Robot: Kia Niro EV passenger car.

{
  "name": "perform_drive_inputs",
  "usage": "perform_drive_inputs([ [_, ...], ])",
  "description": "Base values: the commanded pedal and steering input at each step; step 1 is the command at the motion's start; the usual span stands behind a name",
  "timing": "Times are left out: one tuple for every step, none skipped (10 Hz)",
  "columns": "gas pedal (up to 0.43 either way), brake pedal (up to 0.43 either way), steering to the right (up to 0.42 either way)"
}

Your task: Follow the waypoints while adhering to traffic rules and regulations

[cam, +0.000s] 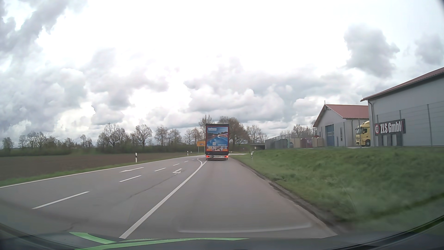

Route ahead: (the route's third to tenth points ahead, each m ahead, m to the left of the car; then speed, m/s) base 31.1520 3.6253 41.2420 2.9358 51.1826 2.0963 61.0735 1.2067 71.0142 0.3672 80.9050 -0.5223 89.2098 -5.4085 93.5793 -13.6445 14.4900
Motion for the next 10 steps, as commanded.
perform_drive_inputs([
  [0.0,0.134,0.0],
  [0.0,0.152,0.0],
  [0.0,0.165,0.0],
  [0.0,0.165,0.0],
  [0.0,0.171,0.0],
  [0.0,0.177,0.0],
  [0.0,0.183,0.0],
  [0.0,0.189,0.0],
  [0.0,0.189,0.0],
  [0.0,0.195,0.0],
])
